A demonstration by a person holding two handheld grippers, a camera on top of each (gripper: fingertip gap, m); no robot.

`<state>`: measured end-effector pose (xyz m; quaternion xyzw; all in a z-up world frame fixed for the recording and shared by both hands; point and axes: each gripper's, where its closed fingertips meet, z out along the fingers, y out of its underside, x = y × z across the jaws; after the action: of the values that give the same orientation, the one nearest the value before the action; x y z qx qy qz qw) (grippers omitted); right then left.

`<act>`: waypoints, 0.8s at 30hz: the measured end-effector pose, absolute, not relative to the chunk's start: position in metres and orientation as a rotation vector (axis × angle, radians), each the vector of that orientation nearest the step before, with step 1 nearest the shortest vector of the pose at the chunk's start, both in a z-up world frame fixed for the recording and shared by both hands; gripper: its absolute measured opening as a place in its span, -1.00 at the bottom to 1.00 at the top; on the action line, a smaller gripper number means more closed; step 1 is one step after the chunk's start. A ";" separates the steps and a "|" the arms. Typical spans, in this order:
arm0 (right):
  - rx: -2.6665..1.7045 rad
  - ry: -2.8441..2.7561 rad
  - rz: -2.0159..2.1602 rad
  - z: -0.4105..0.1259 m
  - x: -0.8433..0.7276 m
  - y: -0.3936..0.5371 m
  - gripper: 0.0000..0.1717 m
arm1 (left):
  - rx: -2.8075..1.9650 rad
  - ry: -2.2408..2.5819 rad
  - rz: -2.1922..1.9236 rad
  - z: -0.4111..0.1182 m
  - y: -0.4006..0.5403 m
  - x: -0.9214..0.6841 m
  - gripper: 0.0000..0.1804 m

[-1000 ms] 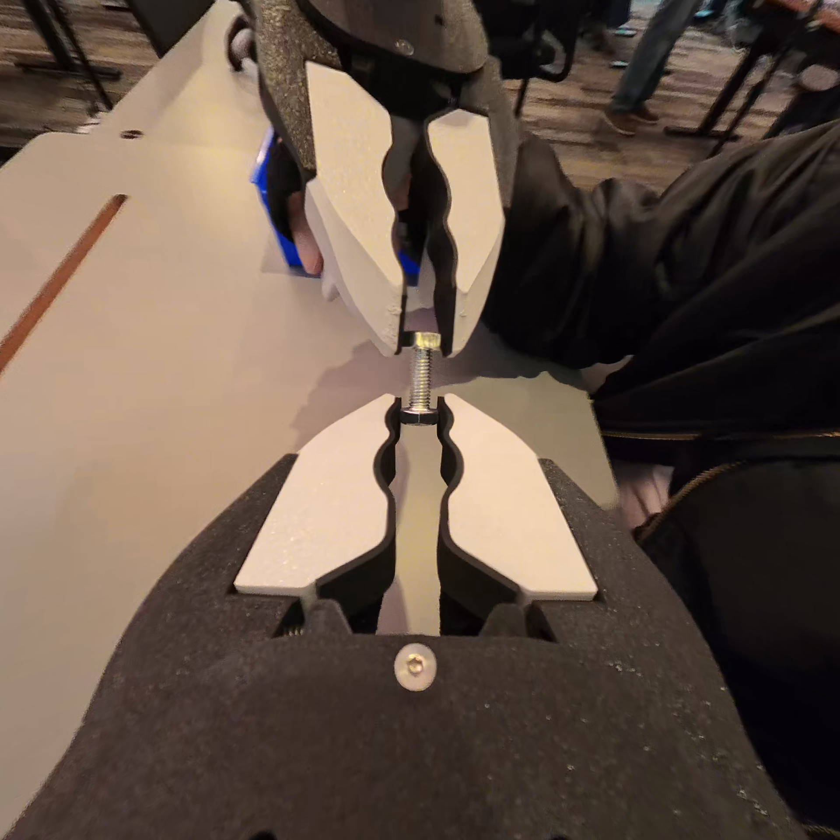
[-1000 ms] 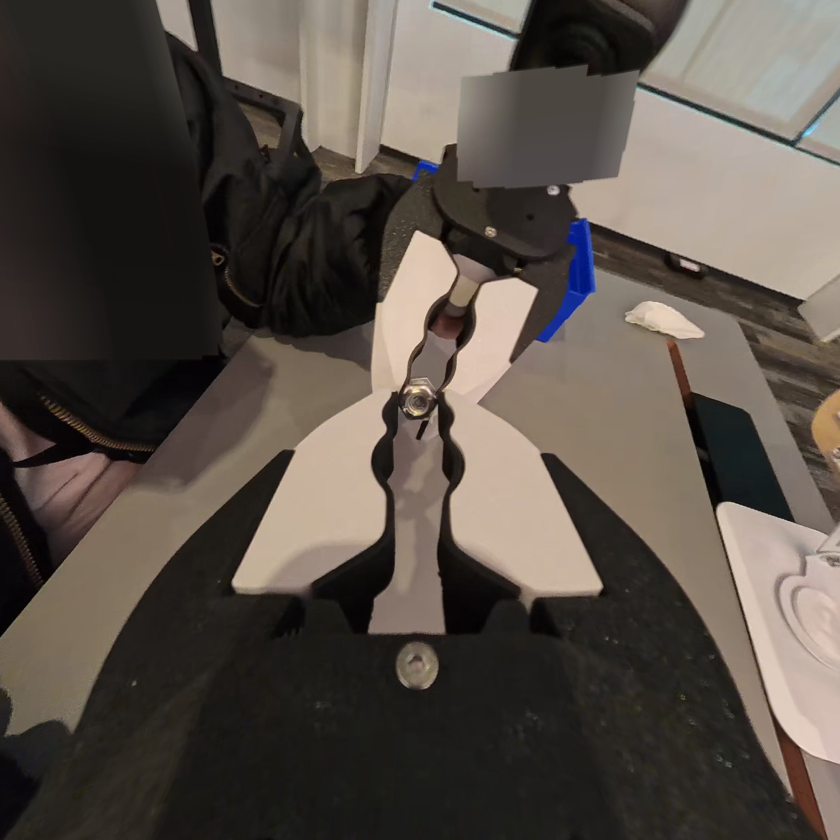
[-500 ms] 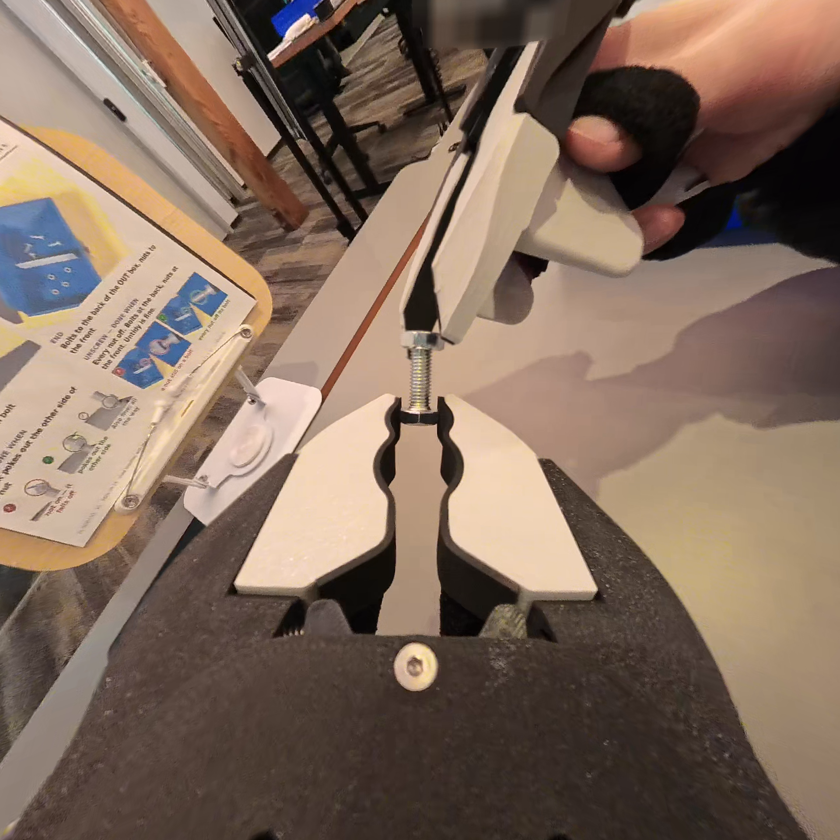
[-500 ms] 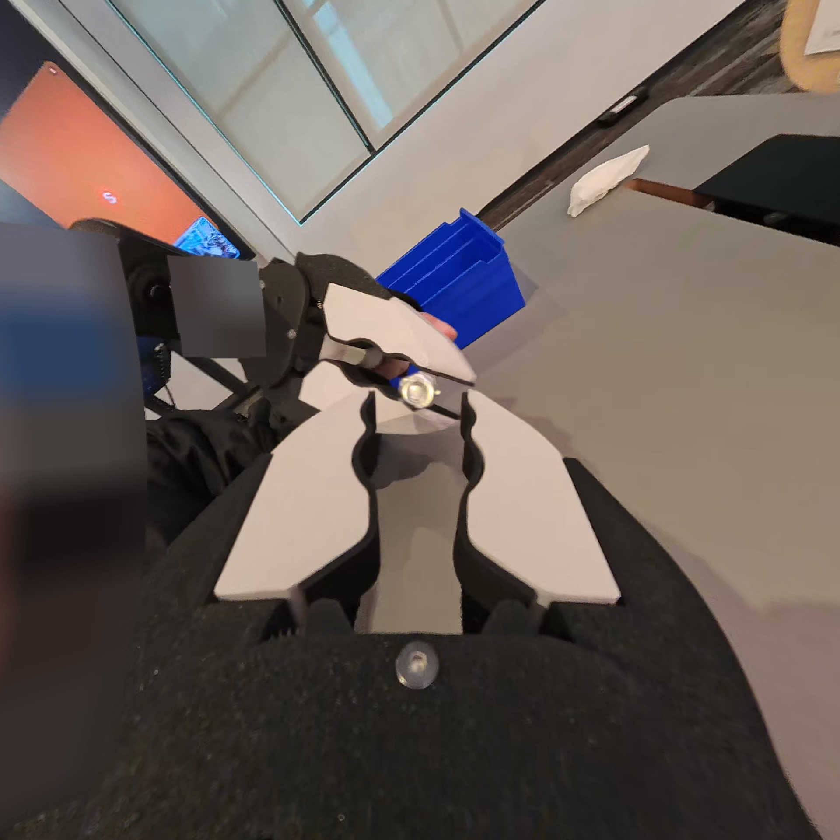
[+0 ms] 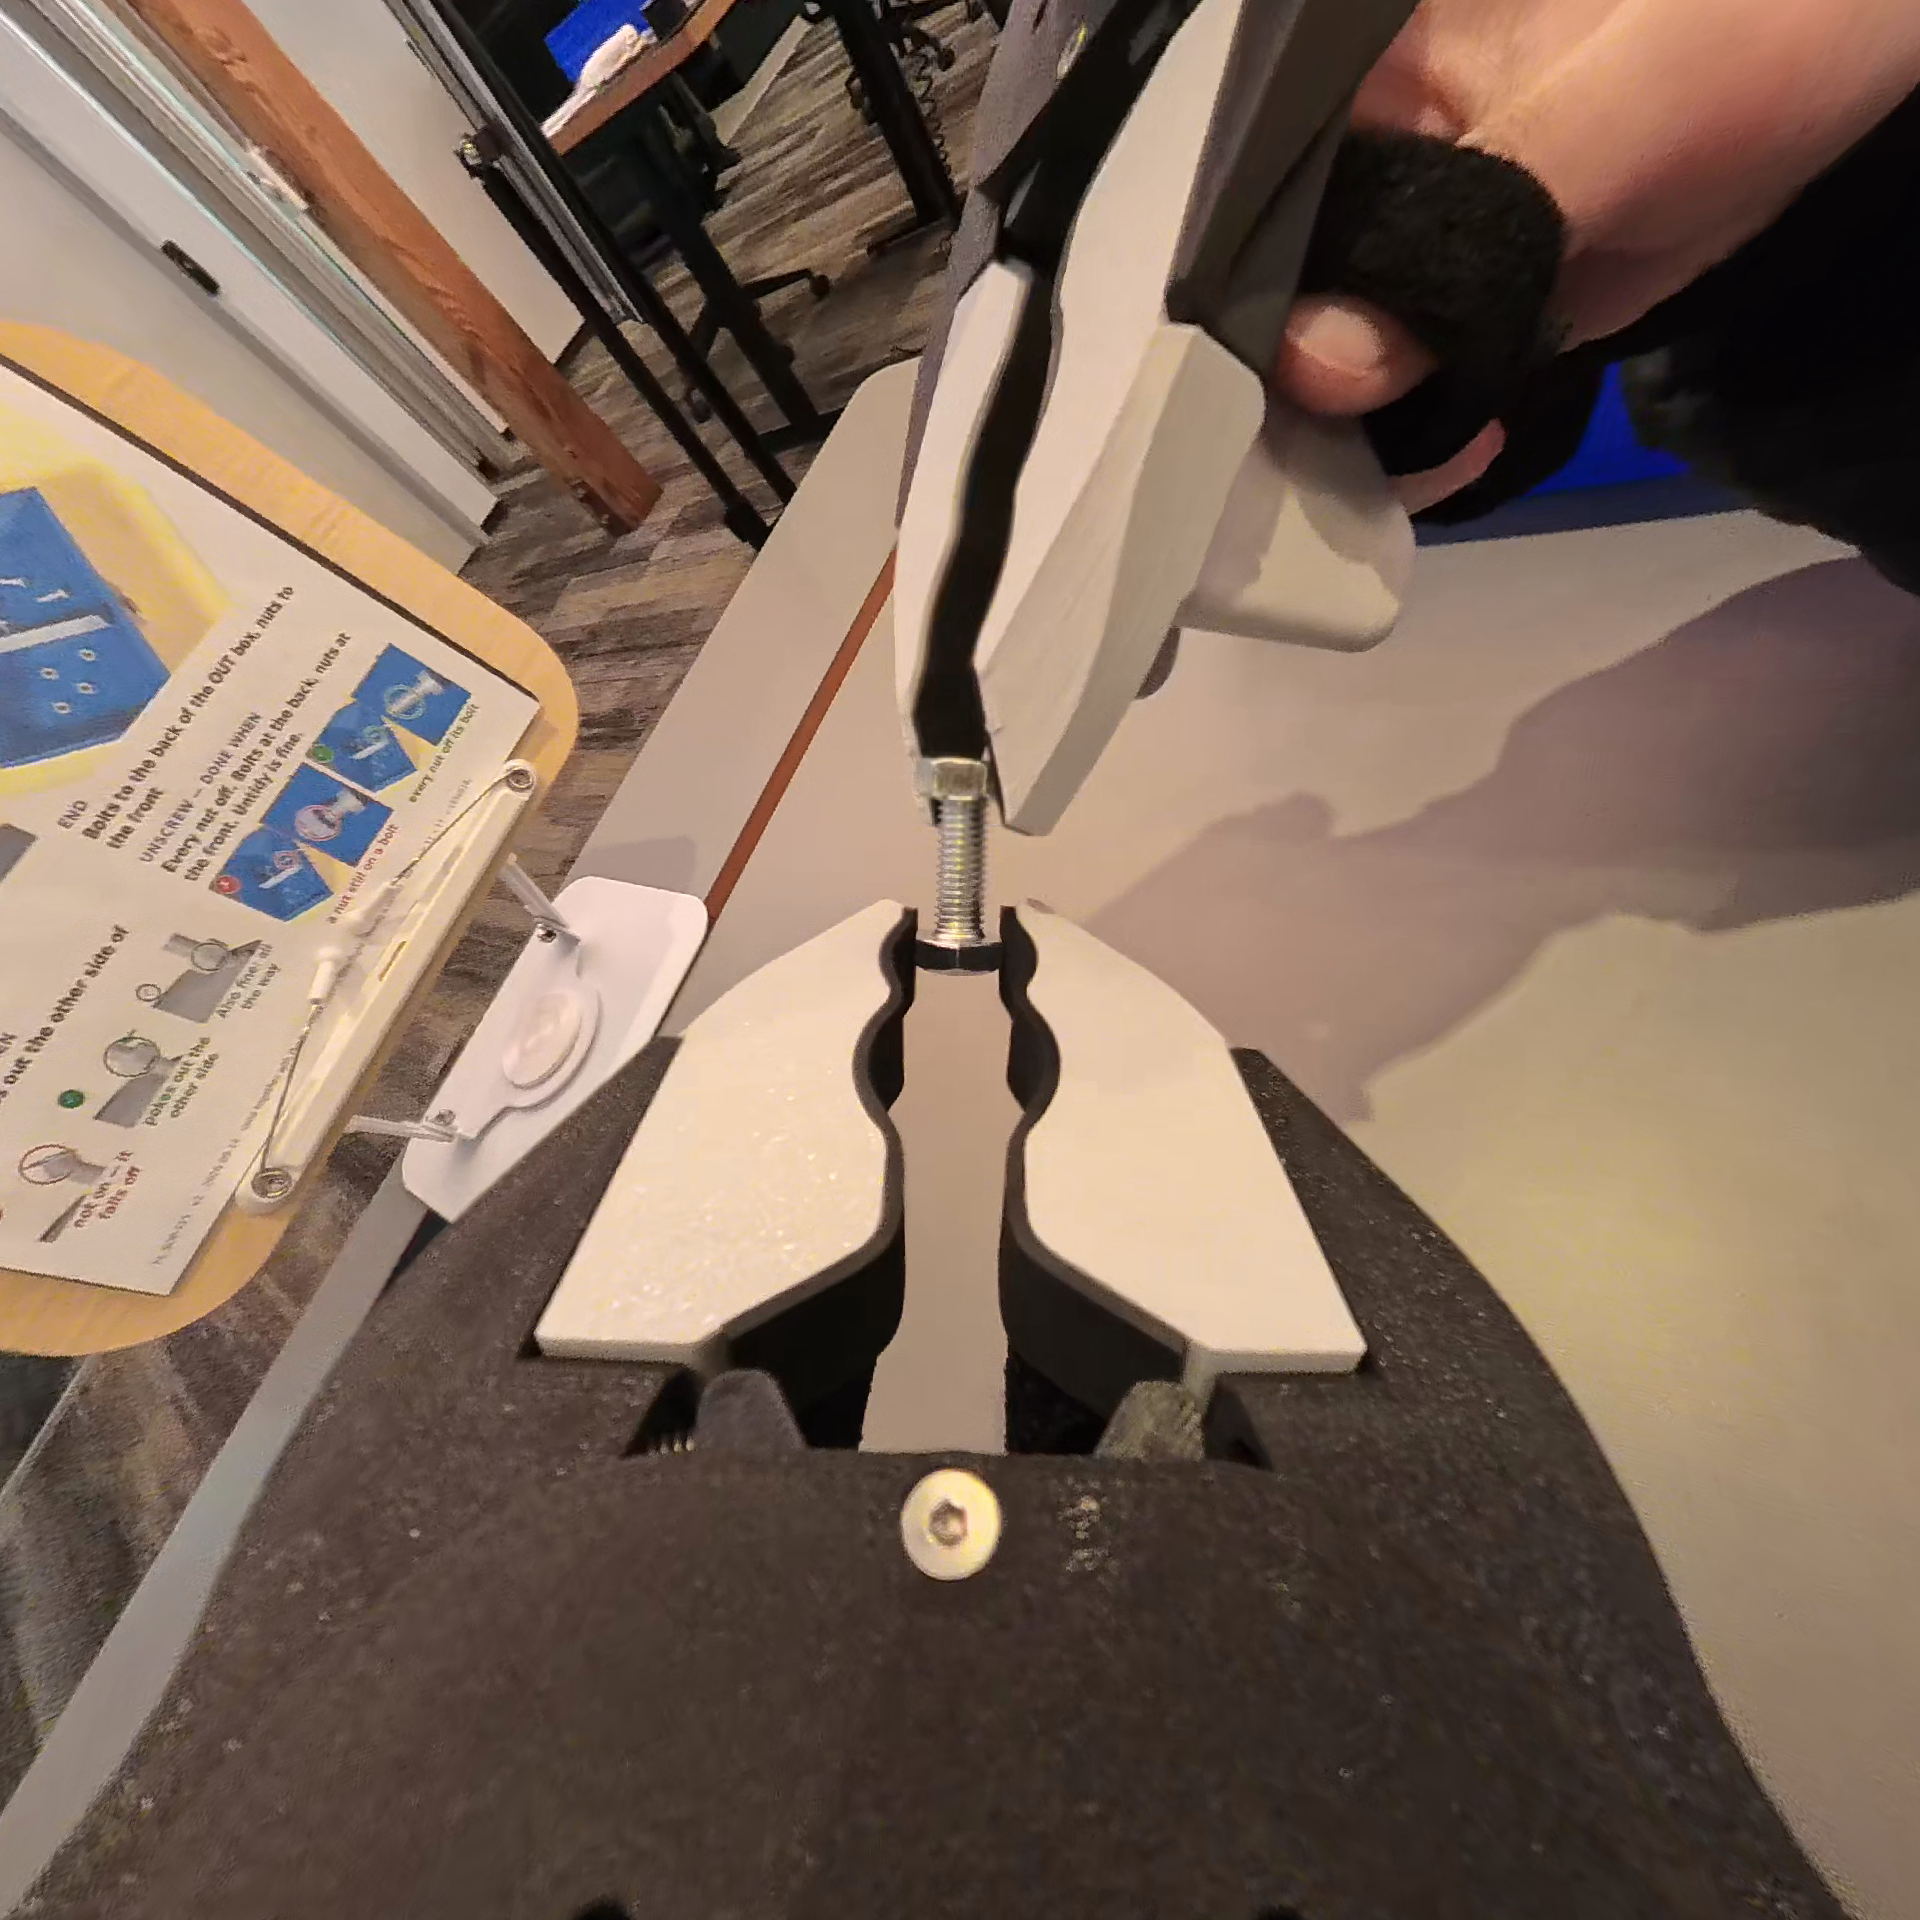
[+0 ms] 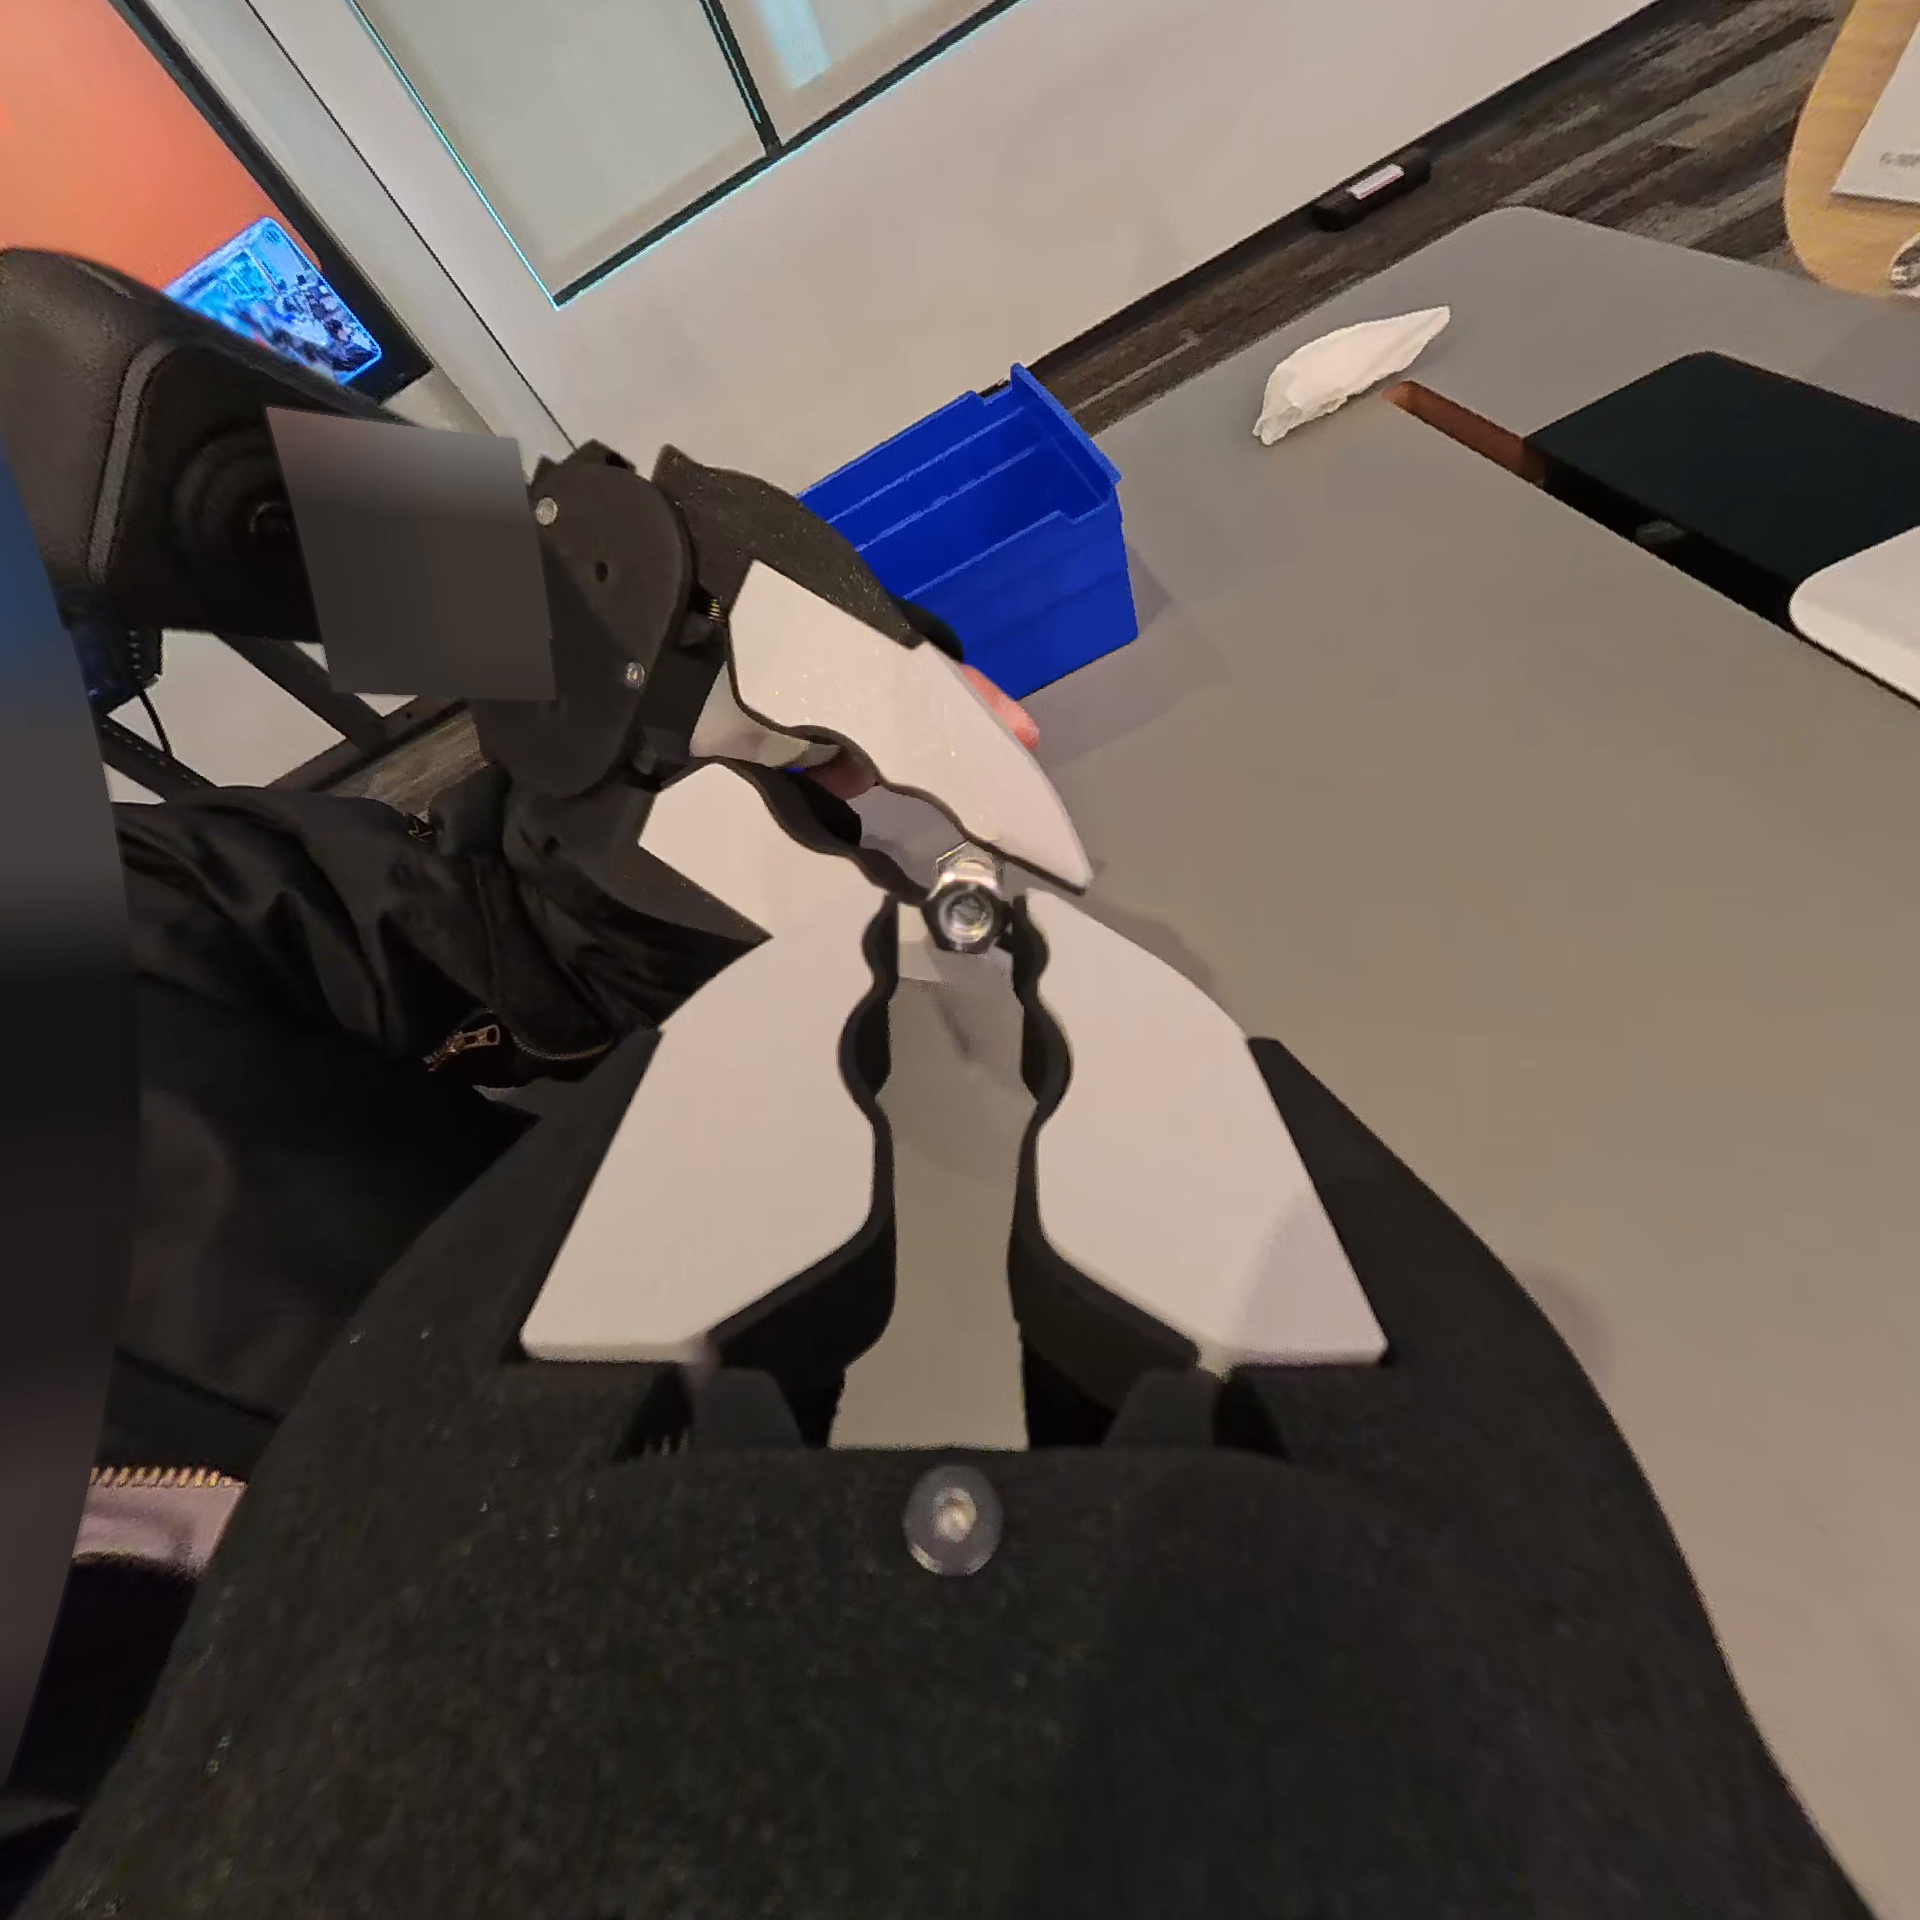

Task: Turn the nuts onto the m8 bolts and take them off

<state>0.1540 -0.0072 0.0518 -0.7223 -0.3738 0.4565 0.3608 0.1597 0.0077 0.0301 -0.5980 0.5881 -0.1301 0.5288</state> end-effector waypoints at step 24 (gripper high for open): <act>-1.292 -1.519 0.762 0.058 0.146 -0.046 -0.65 | -1.484 1.652 -1.061 0.024 -0.058 0.156 -0.83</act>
<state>0.1457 -0.0462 0.0580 -0.5301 -0.6232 0.3128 0.4825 0.1564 -0.0576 0.0238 -0.5684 0.6327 -0.4064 0.3339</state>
